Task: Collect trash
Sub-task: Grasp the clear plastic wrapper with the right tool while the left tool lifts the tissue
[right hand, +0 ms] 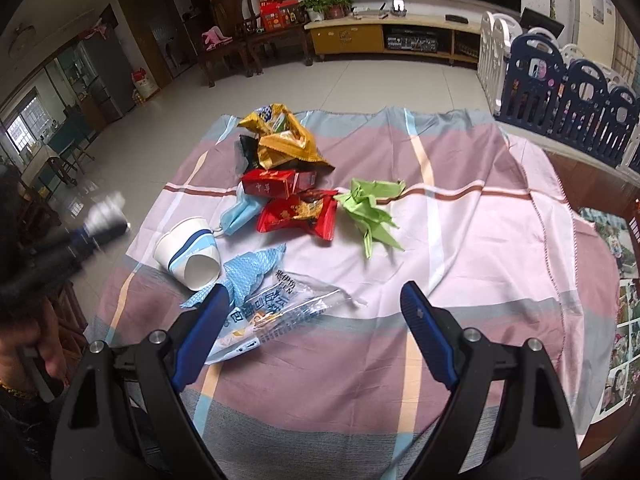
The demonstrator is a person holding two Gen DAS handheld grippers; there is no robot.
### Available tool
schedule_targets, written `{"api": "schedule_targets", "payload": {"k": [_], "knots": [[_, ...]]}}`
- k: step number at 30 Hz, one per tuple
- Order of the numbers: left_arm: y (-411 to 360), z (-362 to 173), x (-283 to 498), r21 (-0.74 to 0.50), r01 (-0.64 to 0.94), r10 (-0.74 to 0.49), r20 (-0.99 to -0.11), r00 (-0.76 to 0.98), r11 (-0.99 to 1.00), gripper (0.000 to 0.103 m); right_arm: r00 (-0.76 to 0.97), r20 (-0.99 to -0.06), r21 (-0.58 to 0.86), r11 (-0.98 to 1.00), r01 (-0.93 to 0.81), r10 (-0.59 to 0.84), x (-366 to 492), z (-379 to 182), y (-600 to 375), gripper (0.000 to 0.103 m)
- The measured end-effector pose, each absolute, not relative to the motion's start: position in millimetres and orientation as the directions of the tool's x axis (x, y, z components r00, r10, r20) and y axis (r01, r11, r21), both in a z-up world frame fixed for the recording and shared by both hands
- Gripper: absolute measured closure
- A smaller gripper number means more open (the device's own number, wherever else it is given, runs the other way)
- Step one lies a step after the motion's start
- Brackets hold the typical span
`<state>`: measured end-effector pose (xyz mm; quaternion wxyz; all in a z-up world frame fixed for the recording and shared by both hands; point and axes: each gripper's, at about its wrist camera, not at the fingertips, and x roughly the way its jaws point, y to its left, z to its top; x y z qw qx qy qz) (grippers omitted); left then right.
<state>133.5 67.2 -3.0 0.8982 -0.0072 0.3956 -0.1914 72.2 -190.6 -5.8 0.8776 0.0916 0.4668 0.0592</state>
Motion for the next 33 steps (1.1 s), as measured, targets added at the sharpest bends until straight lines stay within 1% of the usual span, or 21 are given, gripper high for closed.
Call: {"api": "schedule_targets", "payload": {"k": [1, 2, 4, 5, 6, 7, 9, 10, 12, 14, 22, 23, 25, 26, 27, 28, 30, 33], "knots": [[72, 2, 136, -0.179, 0.315, -0.348, -0.684, 0.642, 0.932, 0.082, 0.538, -0.819, 0.229, 0.973, -0.016, 0.201, 75, -10, -189, 0.018], [73, 4, 136, -0.167, 0.3, -0.33, -0.676, 0.659, 0.939, 0.082, 0.524, -0.825, 0.239, 0.971, -0.015, 0.211, 76, -14, -187, 0.018], [67, 6, 136, -0.08, 0.275, -0.256, -0.67, 0.697, 0.958, 0.082, 0.494, -0.84, 0.252, 0.968, -0.015, 0.226, 80, -23, -182, 0.018], [64, 7, 134, -0.041, 0.27, -0.229, -0.662, 0.714, 0.962, 0.081, 0.474, -0.855, 0.237, 0.971, -0.006, 0.212, 83, -30, -178, 0.018], [61, 9, 132, -0.014, 0.269, -0.214, -0.647, 0.732, 0.963, 0.081, 0.463, -0.863, 0.229, 0.973, 0.001, 0.202, 85, -34, -176, 0.019], [63, 11, 133, -0.012, 0.27, -0.216, -0.637, 0.74, 0.963, 0.081, 0.452, -0.868, 0.233, 0.973, 0.006, 0.205, 87, -39, -173, 0.02], [61, 15, 130, -0.028, 0.276, -0.234, -0.616, 0.752, 0.961, 0.081, 0.421, -0.876, 0.272, 0.962, 0.026, 0.236, 91, -51, -170, 0.03], [61, 16, 129, -0.033, 0.281, -0.241, -0.612, 0.753, 0.959, 0.081, 0.397, -0.879, 0.307, 0.951, 0.046, 0.265, 94, -59, -170, 0.032], [64, 17, 125, -0.027, 0.277, -0.236, -0.609, 0.757, 0.96, 0.081, 0.366, -0.878, 0.361, 0.929, 0.079, 0.31, 99, -70, -171, 0.043], [66, 18, 125, -0.025, 0.273, -0.23, -0.614, 0.755, 0.962, 0.081, 0.345, -0.876, 0.388, 0.918, 0.086, 0.338, 103, -78, -167, 0.049], [73, 15, 131, -0.057, 0.259, -0.237, -0.618, 0.749, 0.964, 0.081, 0.285, -0.856, 0.492, 0.848, 0.196, 0.431, 114, -109, -169, 0.051], [73, 15, 131, -0.058, 0.258, -0.237, -0.619, 0.749, 0.964, 0.081, 0.29, -0.852, 0.5, 0.842, 0.202, 0.436, 115, -110, -168, 0.054], [73, 15, 131, -0.06, 0.259, -0.239, -0.619, 0.748, 0.964, 0.081, 0.299, -0.846, 0.506, 0.841, 0.193, 0.441, 116, -109, -165, 0.066], [73, 15, 131, -0.059, 0.258, -0.238, -0.618, 0.749, 0.964, 0.081, 0.305, -0.84, 0.513, 0.839, 0.181, 0.448, 116, -107, -163, 0.076], [73, 15, 131, -0.06, 0.258, -0.239, -0.618, 0.749, 0.964, 0.081, 0.31, -0.839, 0.512, 0.842, 0.171, 0.448, 116, -105, -160, 0.083], [73, 15, 131, -0.06, 0.259, -0.239, -0.618, 0.749, 0.964, 0.081, 0.321, -0.838, 0.507, 0.847, 0.161, 0.441, 116, -102, -159, 0.085], [73, 16, 131, -0.059, 0.257, -0.238, -0.62, 0.748, 0.965, 0.081, 0.349, -0.838, 0.488, 0.862, 0.138, 0.419, 116, -94, -157, 0.093], [73, 15, 131, -0.059, 0.258, -0.238, -0.621, 0.747, 0.964, 0.081, 0.392, -0.826, 0.477, 0.873, 0.105, 0.405, 114, -77, -159, 0.095]]}}
